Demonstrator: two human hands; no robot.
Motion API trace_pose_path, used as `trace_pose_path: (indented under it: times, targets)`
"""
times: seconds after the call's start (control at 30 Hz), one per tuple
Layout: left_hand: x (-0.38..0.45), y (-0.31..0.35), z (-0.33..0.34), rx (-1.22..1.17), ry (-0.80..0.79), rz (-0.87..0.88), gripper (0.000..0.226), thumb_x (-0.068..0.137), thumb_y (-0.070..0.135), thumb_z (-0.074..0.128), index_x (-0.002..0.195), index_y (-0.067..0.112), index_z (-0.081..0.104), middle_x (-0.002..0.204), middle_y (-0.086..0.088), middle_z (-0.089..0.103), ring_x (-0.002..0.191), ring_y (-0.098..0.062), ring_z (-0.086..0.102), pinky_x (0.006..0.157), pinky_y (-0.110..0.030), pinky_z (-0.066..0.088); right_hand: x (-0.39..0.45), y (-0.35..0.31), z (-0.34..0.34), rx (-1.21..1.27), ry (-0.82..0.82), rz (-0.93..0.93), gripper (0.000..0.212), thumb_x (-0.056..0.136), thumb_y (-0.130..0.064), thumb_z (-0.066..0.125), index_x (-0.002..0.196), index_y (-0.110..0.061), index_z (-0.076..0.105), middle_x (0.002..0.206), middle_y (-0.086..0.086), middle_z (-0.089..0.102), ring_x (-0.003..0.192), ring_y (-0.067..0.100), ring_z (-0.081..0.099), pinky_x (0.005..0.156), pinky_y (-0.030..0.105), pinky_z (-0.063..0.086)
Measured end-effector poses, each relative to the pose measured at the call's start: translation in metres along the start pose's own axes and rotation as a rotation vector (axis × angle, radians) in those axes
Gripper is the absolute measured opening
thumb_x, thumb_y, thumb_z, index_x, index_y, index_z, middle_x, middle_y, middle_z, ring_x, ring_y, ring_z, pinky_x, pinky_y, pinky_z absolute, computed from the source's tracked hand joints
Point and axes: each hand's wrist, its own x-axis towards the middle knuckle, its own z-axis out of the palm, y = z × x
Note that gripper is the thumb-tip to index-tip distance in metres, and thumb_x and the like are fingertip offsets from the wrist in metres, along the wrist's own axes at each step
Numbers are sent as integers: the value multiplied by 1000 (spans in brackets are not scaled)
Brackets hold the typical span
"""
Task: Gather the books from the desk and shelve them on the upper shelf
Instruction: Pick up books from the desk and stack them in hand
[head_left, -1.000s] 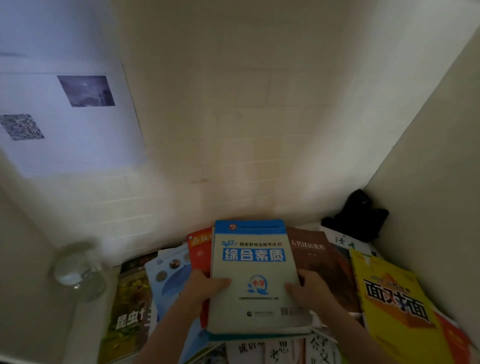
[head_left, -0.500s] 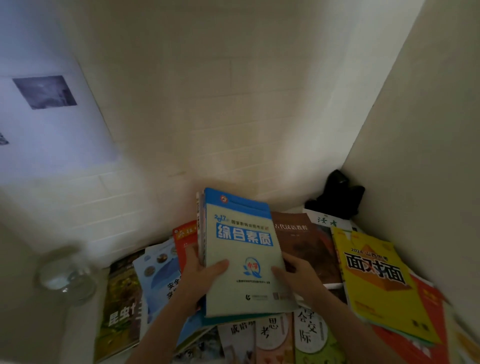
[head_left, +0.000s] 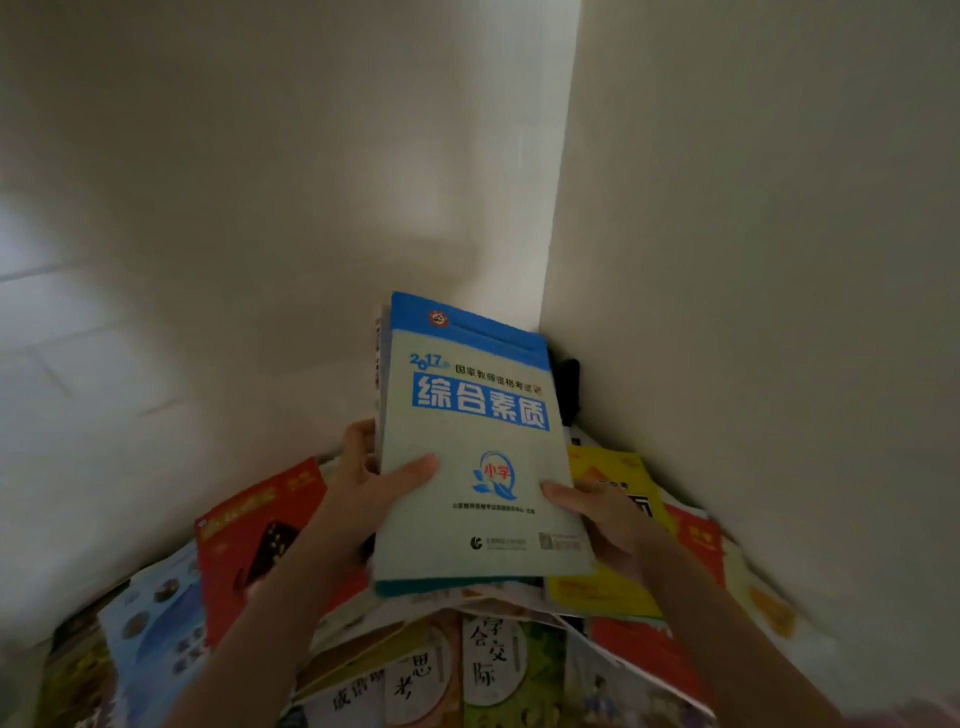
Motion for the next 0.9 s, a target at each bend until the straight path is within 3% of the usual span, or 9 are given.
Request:
trace_pose_path:
  times: [0.13,0.3,0.4,0.47,0.53,0.63,0.73,0.9]
  targets:
    - [37,-43,66,97,-39,-70,63,70,21,84,120,22,45,111,-3,64,90,-24,70,74,-44,59,-19,5,-77,-135,184,-35,45,77,-30,75,117,-14,67,109,9,73,100,31,70,92,56,53]
    - [68,-94,130,169,-147,-196,59,71,15,83,116,22,47,112,0,61,87,-14,65,65,-30,56,-20,26,-142,-225,352,-29,31,84,-14,72,113,-4,69,102,15,74,91,35,72,83,52,57]
    - [88,-125,149,404,-147,-270,80,63,34,87,130,27,42,137,-3,39,121,-26,50,94,-48,51,-13,45,-170,-203,325,24,30,83,-15,74,113,-11,69,103,9,75,91,30,73,83,52,57]
    - [94,-142,157,517,-149,-329,88,65,39,85,138,26,36,144,-5,20,132,-31,35,106,-47,42,-5,58,-184,-174,315,74,35,81,-14,75,115,-11,68,104,10,74,93,32,72,86,55,55]
    - [93,-154,163,593,-154,-362,90,70,40,82,141,22,31,148,-7,15,136,-30,30,110,-44,37,2,69,-192,-147,285,125,33,84,-10,71,117,-10,67,105,12,74,95,33,71,86,56,55]
    - [99,-160,165,612,-162,-388,93,61,47,84,137,24,35,144,-5,30,133,-28,38,107,-46,41,8,76,-197,-81,221,165,33,87,-9,66,120,-12,63,111,14,72,99,35,70,86,56,55]
    - [106,-159,163,495,-158,-401,82,59,33,89,126,22,44,126,-4,58,112,-24,59,96,-45,51,12,76,-200,-77,210,171,33,87,-8,66,121,-10,63,110,13,72,99,34,70,86,56,54]
    - [102,-156,165,280,-166,-415,70,71,19,84,124,21,39,116,-3,62,100,-21,64,84,-37,56,14,78,-191,-63,204,166,38,82,-10,73,119,-16,65,108,12,73,97,33,71,85,56,55]
